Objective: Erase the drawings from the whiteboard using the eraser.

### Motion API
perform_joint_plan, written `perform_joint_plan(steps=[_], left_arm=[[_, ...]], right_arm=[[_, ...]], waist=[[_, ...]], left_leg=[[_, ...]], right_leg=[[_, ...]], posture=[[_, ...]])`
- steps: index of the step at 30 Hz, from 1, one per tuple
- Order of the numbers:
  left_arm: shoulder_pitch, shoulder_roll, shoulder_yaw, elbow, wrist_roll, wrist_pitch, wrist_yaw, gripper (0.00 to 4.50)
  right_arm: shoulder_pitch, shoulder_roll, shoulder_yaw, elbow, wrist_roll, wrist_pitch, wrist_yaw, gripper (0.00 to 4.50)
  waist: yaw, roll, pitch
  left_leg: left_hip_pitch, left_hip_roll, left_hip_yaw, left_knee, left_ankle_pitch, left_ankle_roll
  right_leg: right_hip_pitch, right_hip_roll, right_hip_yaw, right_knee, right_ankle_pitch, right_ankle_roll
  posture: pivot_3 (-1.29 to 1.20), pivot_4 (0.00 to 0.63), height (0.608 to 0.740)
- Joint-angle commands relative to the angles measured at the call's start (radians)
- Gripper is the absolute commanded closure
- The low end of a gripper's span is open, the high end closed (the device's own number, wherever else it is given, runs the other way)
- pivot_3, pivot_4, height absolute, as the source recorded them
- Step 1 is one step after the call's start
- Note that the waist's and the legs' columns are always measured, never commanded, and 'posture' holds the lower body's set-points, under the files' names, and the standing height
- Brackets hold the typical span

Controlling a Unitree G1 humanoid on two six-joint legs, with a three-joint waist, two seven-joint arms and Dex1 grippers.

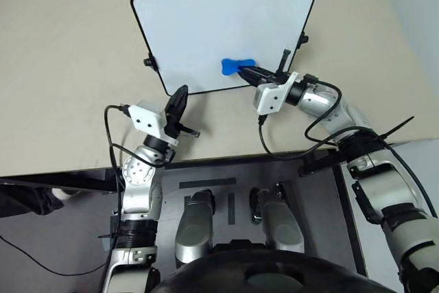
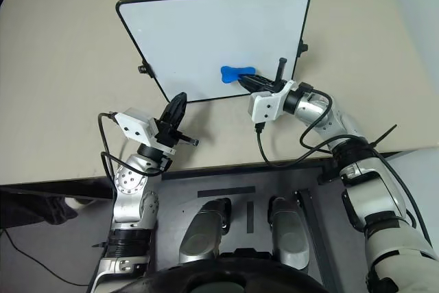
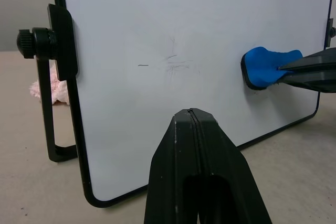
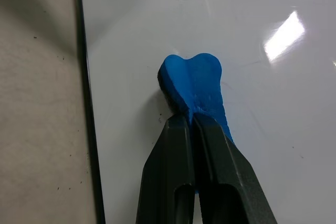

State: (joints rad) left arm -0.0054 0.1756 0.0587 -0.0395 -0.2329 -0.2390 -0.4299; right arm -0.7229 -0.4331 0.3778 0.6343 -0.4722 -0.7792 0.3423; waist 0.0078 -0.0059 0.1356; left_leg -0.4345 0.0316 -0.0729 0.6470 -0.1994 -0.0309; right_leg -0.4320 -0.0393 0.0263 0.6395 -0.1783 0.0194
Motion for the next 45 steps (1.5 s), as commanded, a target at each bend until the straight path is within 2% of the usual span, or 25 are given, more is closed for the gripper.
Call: perform_joint_plan(steps=[1,4,8,16,21,26,35,39,45], left_arm=[[-0.006,0.001,0.0,-0.021,-0.001,-0.017,0.001,4.5],[-0.005,0.002,-0.001,-0.023,-0.001,-0.016,0.0,4.5],[-0.005,0.004,0.002,-0.025,-0.003,-0.015,0.0,4.5],[-0.008,0.014,0.001,-0.022,-0.013,0.0,-0.015,4.5],[-0.017,0.022,-0.002,-0.018,-0.017,0.012,-0.031,4.5],[-0.032,0.03,0.004,-0.013,-0.02,0.021,-0.041,4.5],[-0.059,0.062,0.021,-0.013,-0.035,0.042,-0.056,4.5],[-0.05,0.071,0.021,-0.03,-0.036,0.053,-0.056,4.5],[-0.074,0.105,0.027,-0.024,-0.054,0.08,-0.086,4.5]], right_arm=[[-0.008,-0.001,0.0,0.001,0.003,0.004,0.004,4.46],[0.0,-0.008,-0.004,-0.013,0.007,0.004,0.011,4.46],[0.073,-0.054,-0.015,-0.128,0.093,0.035,0.125,4.46],[0.355,-0.192,-0.112,-0.515,0.319,0.349,0.328,4.46],[0.468,-0.242,-0.134,-0.606,0.345,0.498,0.387,4.46],[0.489,-0.234,-0.137,-0.632,0.363,0.566,0.406,3.12],[0.5,-0.2,-0.204,-0.735,0.386,0.61,0.354,0.02],[0.556,-0.17,-0.285,-0.819,0.495,0.669,0.348,0.02],[0.61,-0.133,-0.318,-0.898,0.535,0.737,0.325,0.02]], waist=[[0.0,0.0,0.0],[0.0,0.0,0.0],[0.004,0.0,0.0],[0.005,0.0,0.0],[0.004,-0.001,0.0],[0.002,-0.001,-0.001],[0.003,-0.001,-0.001],[0.003,-0.001,-0.001],[0.004,-0.001,-0.001]], left_leg=[[0.0,0.0,0.0,0.0,0.0,0.0],[0.0,0.0,0.0,0.0,0.0,0.0],[0.0,0.0,0.0,0.0,0.0,0.0],[-0.002,0.0,0.001,0.0,-0.001,0.001],[0.0,0.0,0.002,0.0,-0.001,0.001],[0.001,0.0,0.002,0.0,0.001,0.003],[0.001,0.0,0.001,0.0,0.002,0.003],[0.001,-0.001,0.001,0.0,0.001,0.003],[0.001,-0.001,0.001,0.0,0.002,0.003]], right_leg=[[0.0,0.0,0.0,0.0,0.0,0.0],[0.0,0.0,0.0,0.0,0.0,0.0],[0.0,0.0,0.0,0.0,0.0,0.0],[0.001,0.0,0.0,-0.006,-0.001,0.002],[0.004,0.0,0.0,-0.006,-0.002,0.003],[0.007,0.001,0.0,-0.006,-0.002,0.004],[0.007,0.001,0.0,-0.006,-0.003,0.006],[0.007,0.002,0.0,-0.006,-0.003,0.006],[0.007,0.002,0.0,-0.006,-0.003,0.006]], posture=[[0.0,0.15,0.74],[0.0,0.15,0.74],[0.0,0.15,0.74],[0.0,0.15,0.74],[0.0,0.15,0.74],[0.0,0.15,0.74],[0.0,0.15,0.74],[0.0,0.15,0.74],[0.0,0.15,0.74]])
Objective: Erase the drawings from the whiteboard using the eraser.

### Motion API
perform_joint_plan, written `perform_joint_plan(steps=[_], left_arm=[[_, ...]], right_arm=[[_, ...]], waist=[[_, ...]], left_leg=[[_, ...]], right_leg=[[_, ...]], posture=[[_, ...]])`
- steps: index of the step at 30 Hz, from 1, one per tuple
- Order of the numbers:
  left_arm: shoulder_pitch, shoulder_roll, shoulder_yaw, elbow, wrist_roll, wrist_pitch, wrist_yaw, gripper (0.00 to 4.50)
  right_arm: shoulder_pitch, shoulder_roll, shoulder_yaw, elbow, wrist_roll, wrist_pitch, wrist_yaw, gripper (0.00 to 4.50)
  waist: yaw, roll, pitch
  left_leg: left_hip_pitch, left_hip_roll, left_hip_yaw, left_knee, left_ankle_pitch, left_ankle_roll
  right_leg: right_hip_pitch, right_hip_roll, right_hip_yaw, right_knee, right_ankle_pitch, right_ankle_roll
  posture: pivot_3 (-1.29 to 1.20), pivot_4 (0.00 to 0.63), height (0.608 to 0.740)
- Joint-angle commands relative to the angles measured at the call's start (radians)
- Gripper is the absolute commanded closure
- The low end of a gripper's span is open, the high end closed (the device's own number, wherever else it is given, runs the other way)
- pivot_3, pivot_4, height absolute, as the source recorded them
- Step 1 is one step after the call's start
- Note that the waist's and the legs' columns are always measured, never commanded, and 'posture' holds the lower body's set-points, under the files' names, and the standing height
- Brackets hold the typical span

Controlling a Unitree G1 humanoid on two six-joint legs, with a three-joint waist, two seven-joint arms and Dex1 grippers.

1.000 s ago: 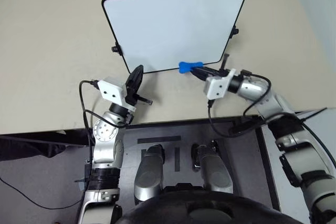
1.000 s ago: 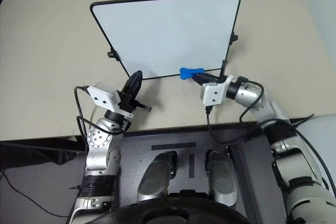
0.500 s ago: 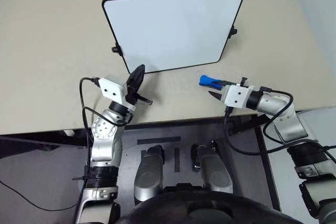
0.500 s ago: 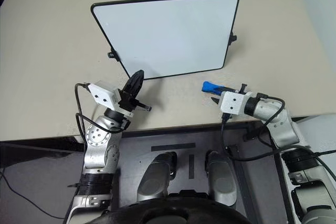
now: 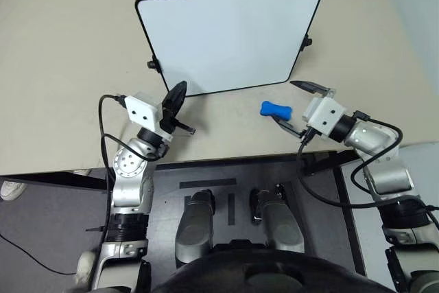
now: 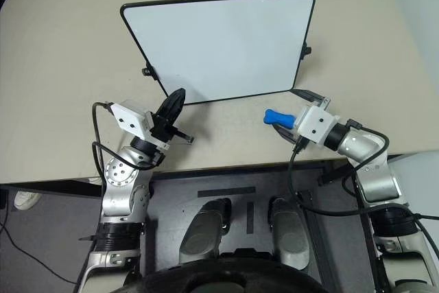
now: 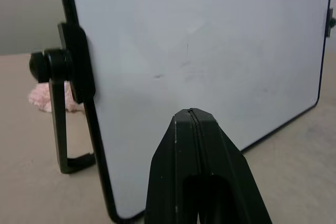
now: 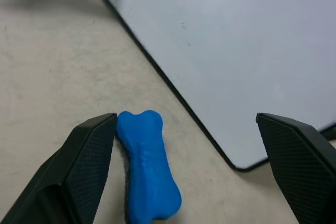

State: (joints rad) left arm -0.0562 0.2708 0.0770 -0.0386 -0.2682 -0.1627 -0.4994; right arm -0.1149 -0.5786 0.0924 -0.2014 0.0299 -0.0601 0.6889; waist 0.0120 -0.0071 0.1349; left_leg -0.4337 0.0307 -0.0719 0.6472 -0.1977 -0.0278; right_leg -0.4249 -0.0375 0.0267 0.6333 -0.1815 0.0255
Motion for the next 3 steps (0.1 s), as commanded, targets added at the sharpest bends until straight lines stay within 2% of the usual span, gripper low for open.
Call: perform_joint_plan(steps=[1,3], left_arm=[[-0.032,0.014,0.007,-0.019,-0.02,0.006,-0.021,4.5],[-0.051,0.019,0.006,-0.009,-0.022,0.01,-0.028,4.5]], right_arm=[[0.003,0.017,-0.034,-0.07,0.029,0.022,-0.028,0.02],[0.001,0.026,-0.037,-0.079,0.024,0.029,-0.039,0.02]], waist=[[0.0,0.0,0.0],[0.0,0.0,0.0]], left_leg=[[0.0,0.0,0.0,0.0,0.0,0.0],[0.0,0.0,0.0,0.0,0.001,0.0]], right_leg=[[0.0,0.0,0.0,0.0,0.0,0.0],[0.0,0.0,0.0,0.0,0.0,0.0]], posture=[[0.0,0.15,0.74],[0.0,0.15,0.74]])
